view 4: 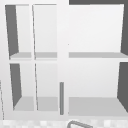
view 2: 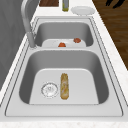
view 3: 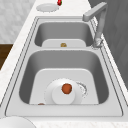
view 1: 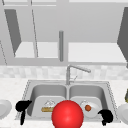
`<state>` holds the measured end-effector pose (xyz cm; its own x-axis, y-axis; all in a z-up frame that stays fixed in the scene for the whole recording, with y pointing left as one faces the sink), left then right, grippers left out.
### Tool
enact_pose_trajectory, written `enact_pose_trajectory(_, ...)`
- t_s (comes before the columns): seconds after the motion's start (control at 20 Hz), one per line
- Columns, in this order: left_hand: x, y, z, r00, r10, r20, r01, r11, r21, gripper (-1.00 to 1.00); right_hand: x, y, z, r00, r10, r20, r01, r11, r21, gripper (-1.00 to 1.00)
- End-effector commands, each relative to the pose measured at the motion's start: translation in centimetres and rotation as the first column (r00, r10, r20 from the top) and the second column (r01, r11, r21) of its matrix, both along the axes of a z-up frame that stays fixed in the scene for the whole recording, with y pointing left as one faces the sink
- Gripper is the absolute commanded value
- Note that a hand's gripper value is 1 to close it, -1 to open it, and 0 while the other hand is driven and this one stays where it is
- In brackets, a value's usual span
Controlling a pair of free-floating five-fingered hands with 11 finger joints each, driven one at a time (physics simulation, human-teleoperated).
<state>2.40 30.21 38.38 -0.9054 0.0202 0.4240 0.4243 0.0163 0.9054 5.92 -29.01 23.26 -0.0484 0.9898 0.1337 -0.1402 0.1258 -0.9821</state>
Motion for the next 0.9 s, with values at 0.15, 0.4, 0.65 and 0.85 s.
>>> enact_pose_trajectory(0.15,0.5,4.8,2.3,0.9998,-0.019,-0.004,0.019,0.9998,-0.001,-1.0,0.0,0.0,0.0,1.0,0.0,0.0,0.0,1.0,0.0,0.0)
enact_pose_trajectory(0.4,0.9,8.3,3.8,0.9998,-0.022,0.0,0.022,0.9998,-0.001,-1.0,0.0,0.0,0.0,1.0,0.0,0.0,0.0,1.0,0.0,0.0)
enact_pose_trajectory(0.65,1.6,11.7,4.9,0.9996,-0.028,0.001,0.028,0.9996,-0.002,-1.0,0.0,0.0,0.0,1.0,0.0,0.0,0.0,1.0,0.0,0.0)
enact_pose_trajectory(0.85,2.7,14.4,5.3,0.9995,-0.031,0.0,0.031,0.9995,-0.003,-1.0,0.0,0.0,0.0,1.0,0.0,0.0,0.0,1.0,0.0,0.0)
